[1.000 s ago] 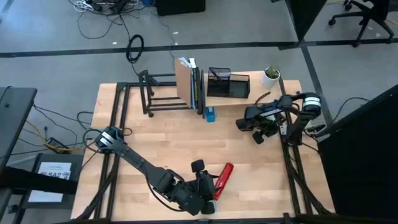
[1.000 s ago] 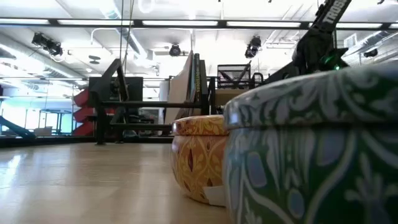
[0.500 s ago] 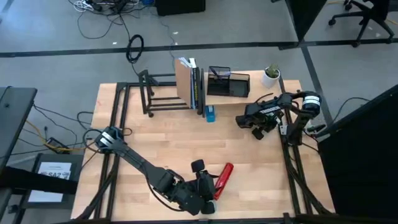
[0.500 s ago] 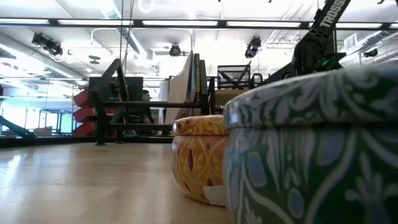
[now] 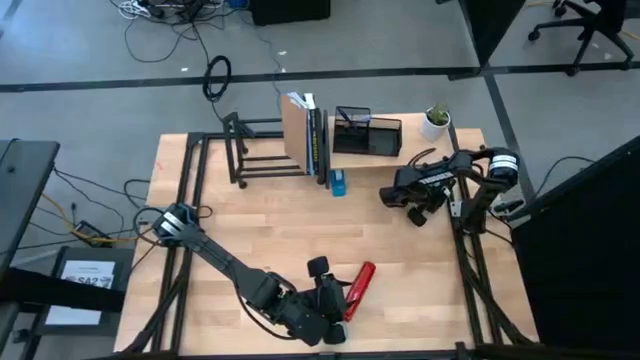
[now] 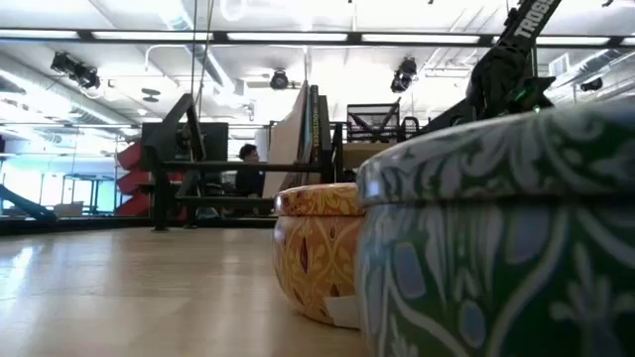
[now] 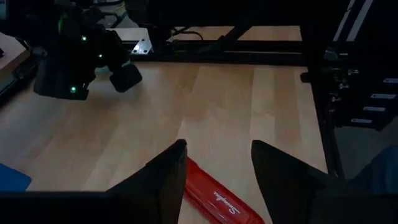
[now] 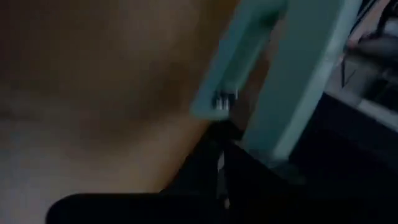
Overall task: Stock shelves
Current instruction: Put the green stapler under the shelf, then put the yellow scented candle under the shelf
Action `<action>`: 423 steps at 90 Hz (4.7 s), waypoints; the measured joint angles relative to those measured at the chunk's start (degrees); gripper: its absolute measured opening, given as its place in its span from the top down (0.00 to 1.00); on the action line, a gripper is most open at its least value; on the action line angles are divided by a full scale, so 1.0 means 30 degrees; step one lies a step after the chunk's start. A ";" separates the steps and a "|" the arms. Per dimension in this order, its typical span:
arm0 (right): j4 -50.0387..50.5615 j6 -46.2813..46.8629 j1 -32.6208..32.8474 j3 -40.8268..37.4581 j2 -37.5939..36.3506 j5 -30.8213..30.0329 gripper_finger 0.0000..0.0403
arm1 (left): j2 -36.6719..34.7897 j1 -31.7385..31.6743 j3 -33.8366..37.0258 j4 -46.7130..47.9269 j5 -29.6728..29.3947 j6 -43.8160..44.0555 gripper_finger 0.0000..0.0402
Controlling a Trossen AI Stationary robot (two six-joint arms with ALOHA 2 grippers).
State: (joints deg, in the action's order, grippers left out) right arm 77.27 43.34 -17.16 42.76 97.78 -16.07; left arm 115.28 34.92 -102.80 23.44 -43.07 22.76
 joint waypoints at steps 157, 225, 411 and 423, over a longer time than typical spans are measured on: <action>-0.7031 1.4106 1.8558 0.2004 -0.4381 -0.4243 1.00 | 0.0000 0.1433 0.0000 0.3420 0.7231 0.1012 0.60; -1.7176 1.6332 2.3200 0.1996 0.0357 -0.7703 0.89 | 0.3643 0.1543 0.0380 0.8606 0.8771 0.0639 0.26; -1.4300 2.0528 2.7795 0.1996 -0.4493 -1.4076 0.90 | 0.6472 -1.0138 -0.2506 -0.0841 0.8179 -0.2233 0.29; -1.4504 2.0536 2.7645 0.1996 -0.3938 -1.3729 0.90 | 0.6747 -1.0556 -0.2477 -0.0931 0.8185 -0.2007 0.29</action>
State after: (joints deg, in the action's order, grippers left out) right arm 33.76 104.95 65.78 48.75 85.96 -57.26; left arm 135.52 3.25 -110.24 20.65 -18.51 16.74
